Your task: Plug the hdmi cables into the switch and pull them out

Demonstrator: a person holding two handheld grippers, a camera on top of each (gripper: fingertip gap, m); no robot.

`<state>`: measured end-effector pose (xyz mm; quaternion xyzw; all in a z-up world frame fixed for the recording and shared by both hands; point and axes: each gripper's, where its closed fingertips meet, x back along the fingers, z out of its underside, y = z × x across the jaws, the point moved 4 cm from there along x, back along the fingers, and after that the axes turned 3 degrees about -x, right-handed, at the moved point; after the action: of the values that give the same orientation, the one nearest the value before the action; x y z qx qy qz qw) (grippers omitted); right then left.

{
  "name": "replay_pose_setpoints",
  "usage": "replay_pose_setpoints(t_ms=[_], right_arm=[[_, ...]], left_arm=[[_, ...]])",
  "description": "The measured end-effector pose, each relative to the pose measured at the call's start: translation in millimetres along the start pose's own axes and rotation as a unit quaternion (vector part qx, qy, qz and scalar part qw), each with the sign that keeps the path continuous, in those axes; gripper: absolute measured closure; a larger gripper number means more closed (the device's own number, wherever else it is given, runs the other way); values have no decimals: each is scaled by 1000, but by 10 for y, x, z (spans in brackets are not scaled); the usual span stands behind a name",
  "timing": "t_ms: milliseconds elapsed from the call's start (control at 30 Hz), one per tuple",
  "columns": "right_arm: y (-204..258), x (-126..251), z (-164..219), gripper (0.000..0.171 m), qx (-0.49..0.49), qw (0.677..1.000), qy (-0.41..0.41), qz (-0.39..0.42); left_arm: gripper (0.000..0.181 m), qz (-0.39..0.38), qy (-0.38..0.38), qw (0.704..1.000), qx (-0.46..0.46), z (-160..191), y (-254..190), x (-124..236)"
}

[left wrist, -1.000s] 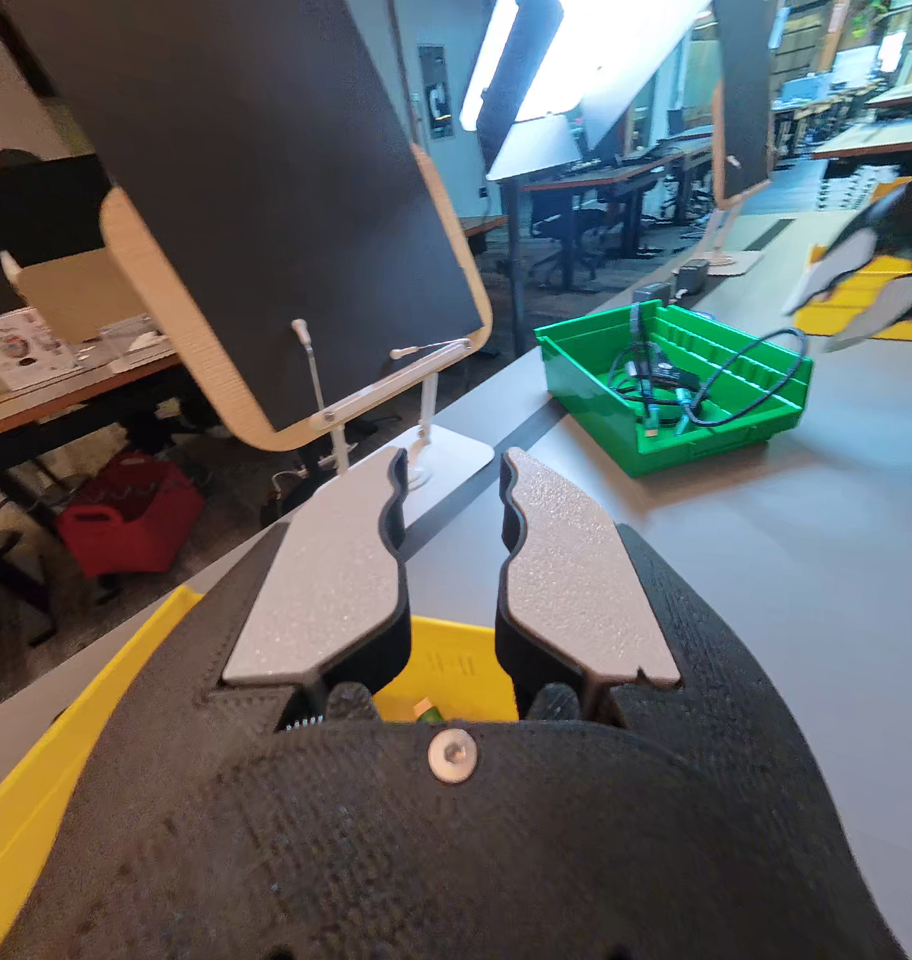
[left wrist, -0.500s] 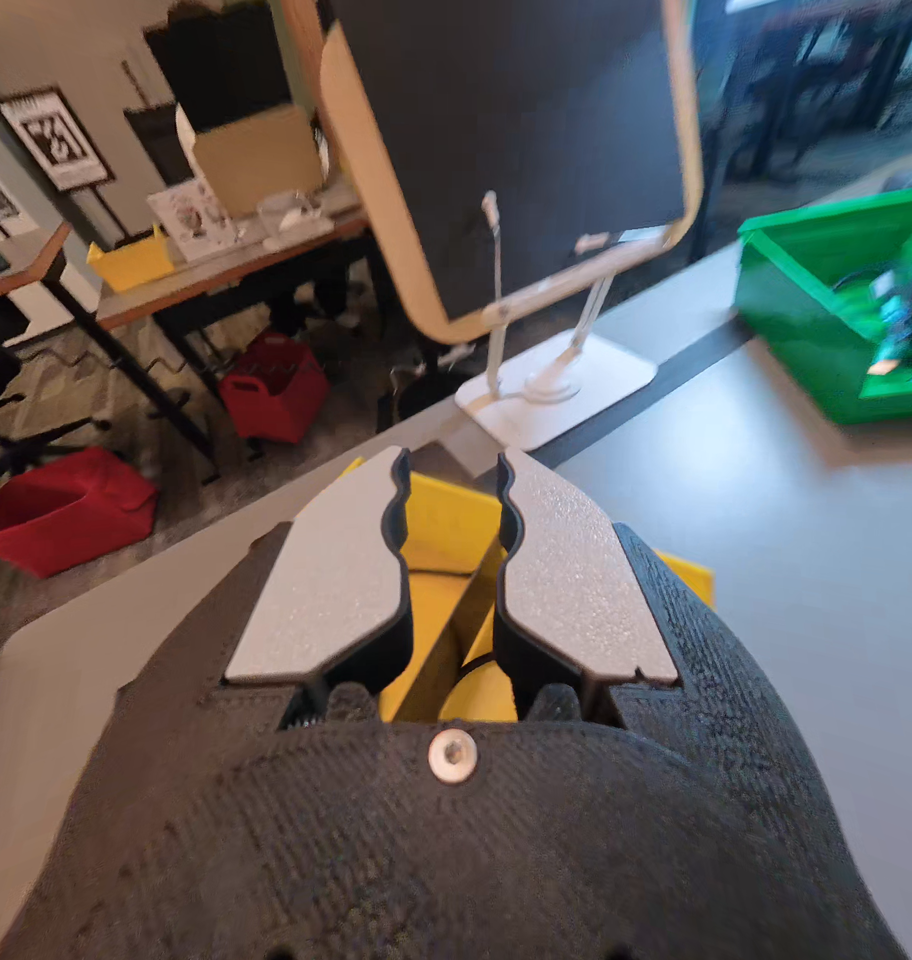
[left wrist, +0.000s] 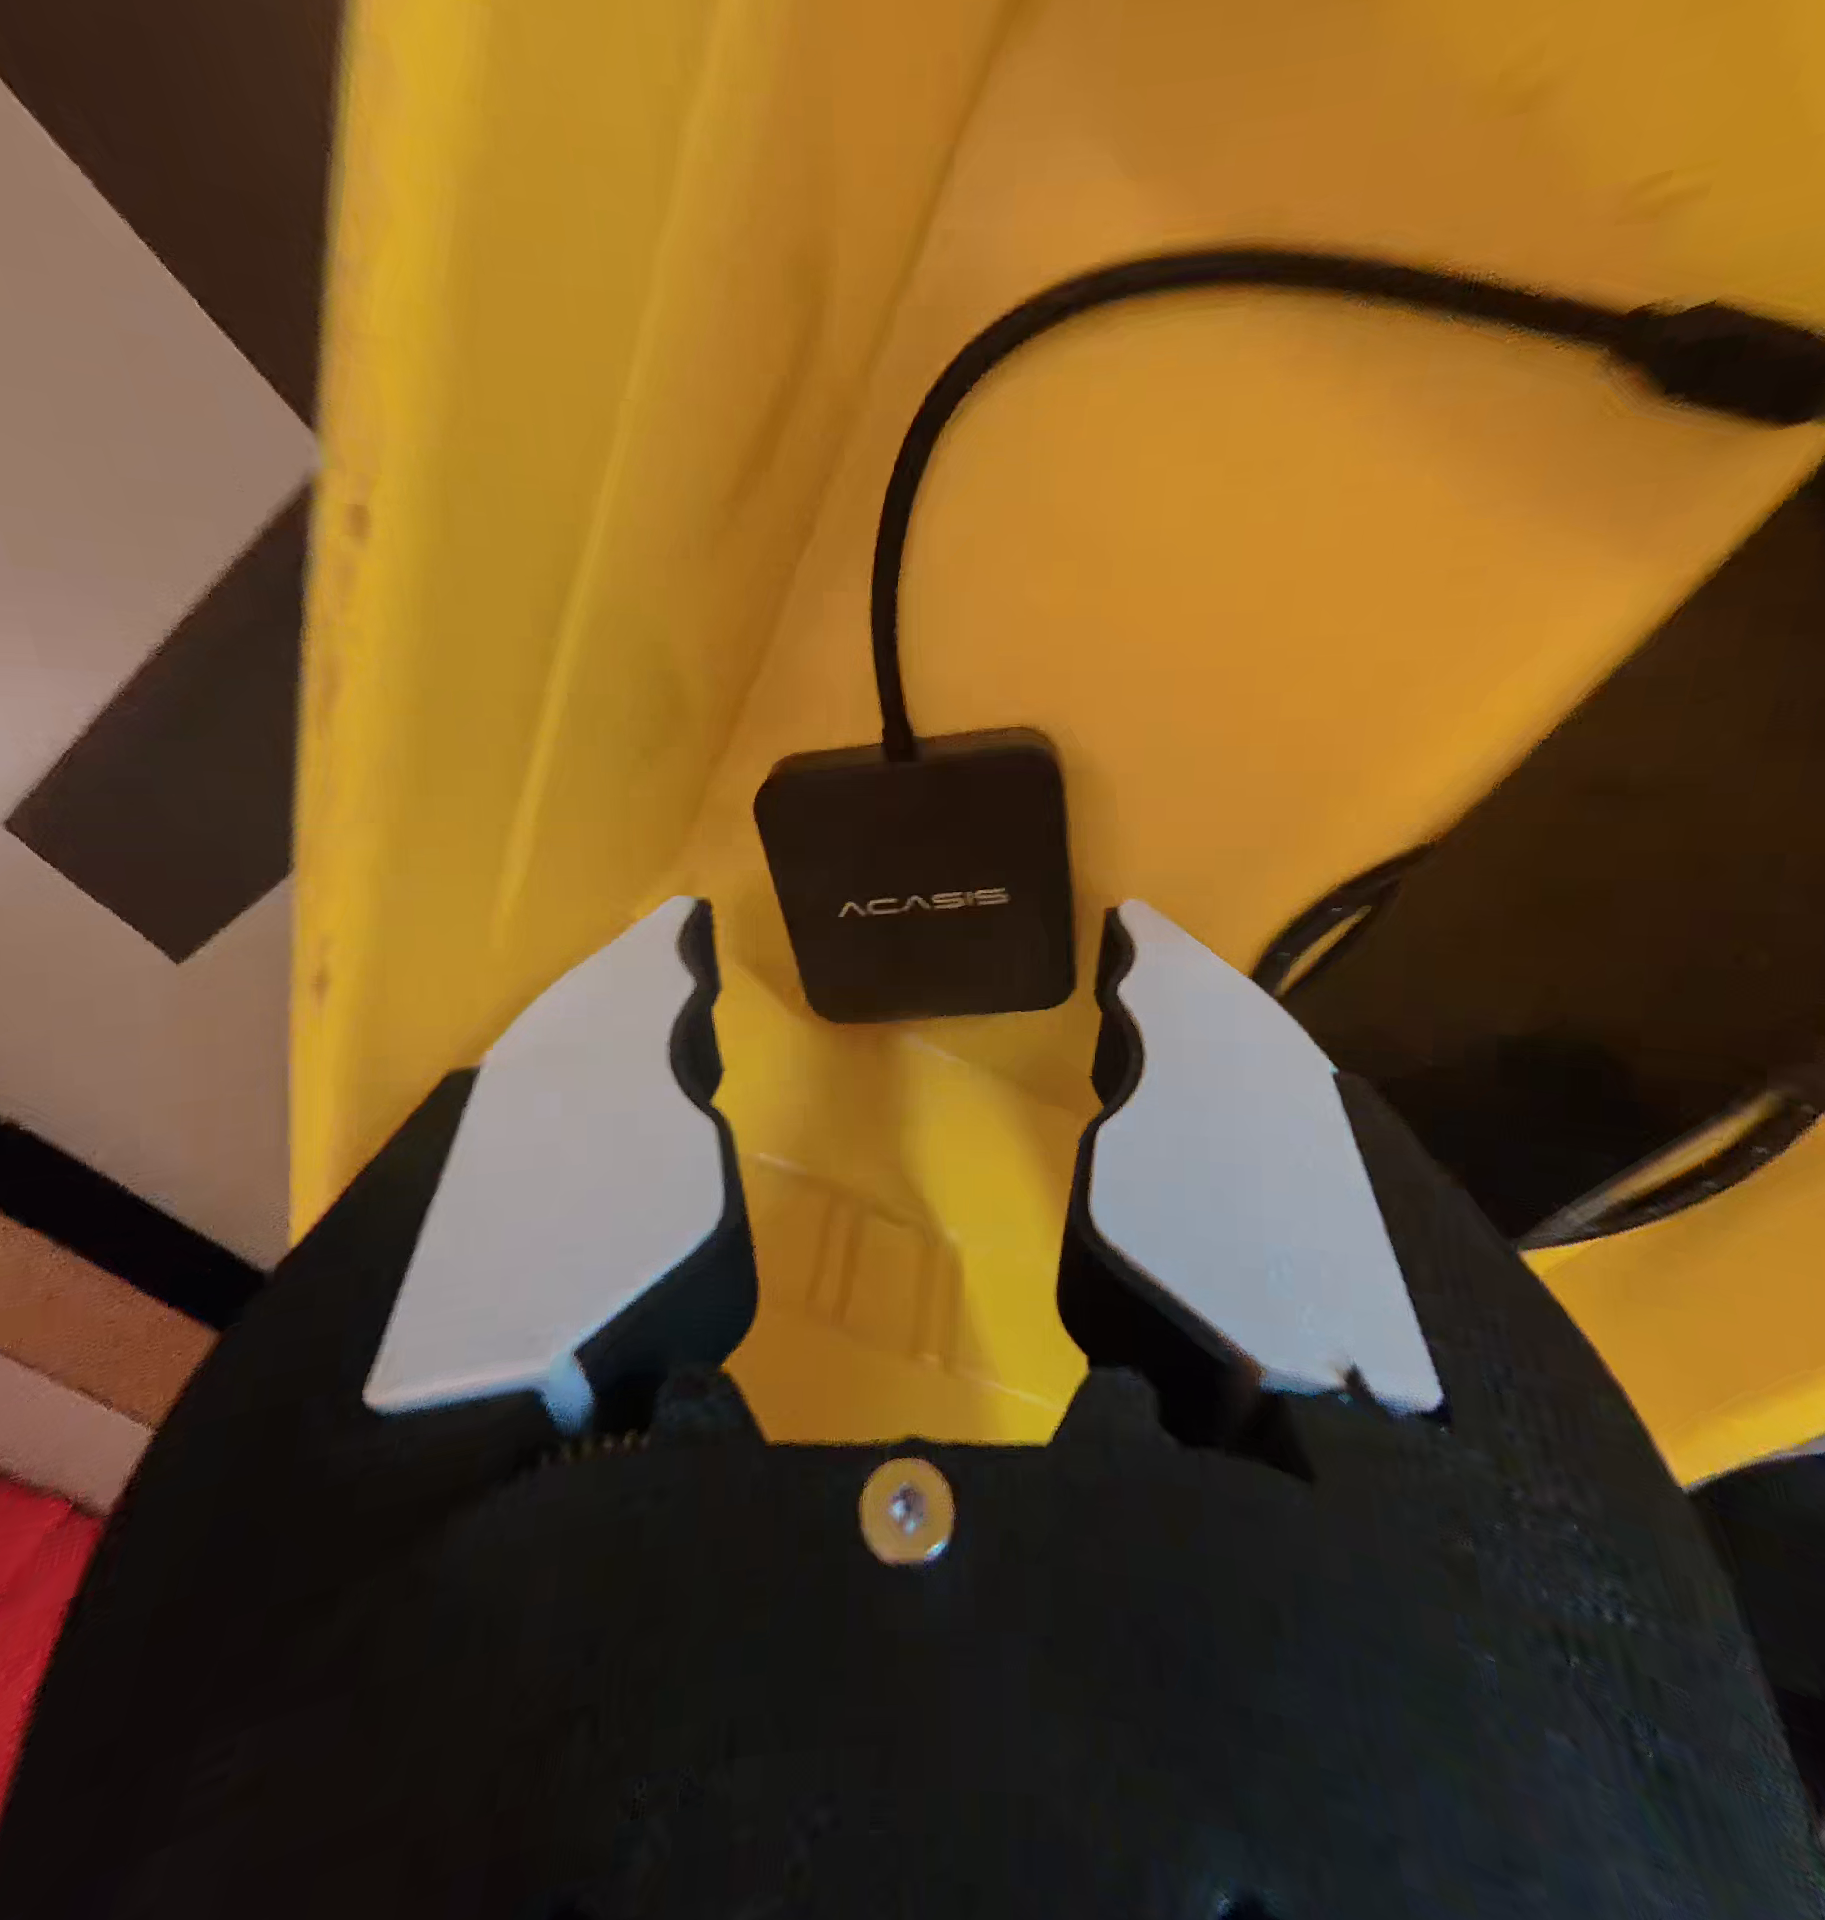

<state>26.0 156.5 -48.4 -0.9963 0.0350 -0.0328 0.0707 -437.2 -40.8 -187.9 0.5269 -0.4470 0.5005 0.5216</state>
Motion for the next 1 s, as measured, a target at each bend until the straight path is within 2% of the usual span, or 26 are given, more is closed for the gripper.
replay_pose_setpoints(t_ms=[33,133,267,333,500,600,733,867,1000], right_arm=[[-20,8,8,171,-3,1000,0,0],[-51,11,35,171,-8,1000,1,-2],[-45,-9,85,171,-5,1000,10,-6],[-27,-11,88,171,2,1000,14,-7],[18,38,-16,171,27,1000,9,-3],[55,67,-94,171,33,999,-2,-4],[142,86,-201,171,49,999,-17,-6],[322,85,-322,170,87,996,-30,-12],[586,40,-401,167,158,987,-32,-13]], left_arm=[[103,3,27,1000,0,21,13,-73],[97,27,80,996,-11,61,6,-217],[91,54,99,993,-31,39,-39,-367],[109,48,86,994,-43,11,-13,-343],[110,12,31,997,-75,17,-20,-198],[110,-18,-59,995,-73,-38,12,204],[111,-34,-180,980,-83,-25,-111,965],[111,-30,-305,944,-123,17,-514,1679],[111,13,-404,895,-186,38,-1163,2126]])
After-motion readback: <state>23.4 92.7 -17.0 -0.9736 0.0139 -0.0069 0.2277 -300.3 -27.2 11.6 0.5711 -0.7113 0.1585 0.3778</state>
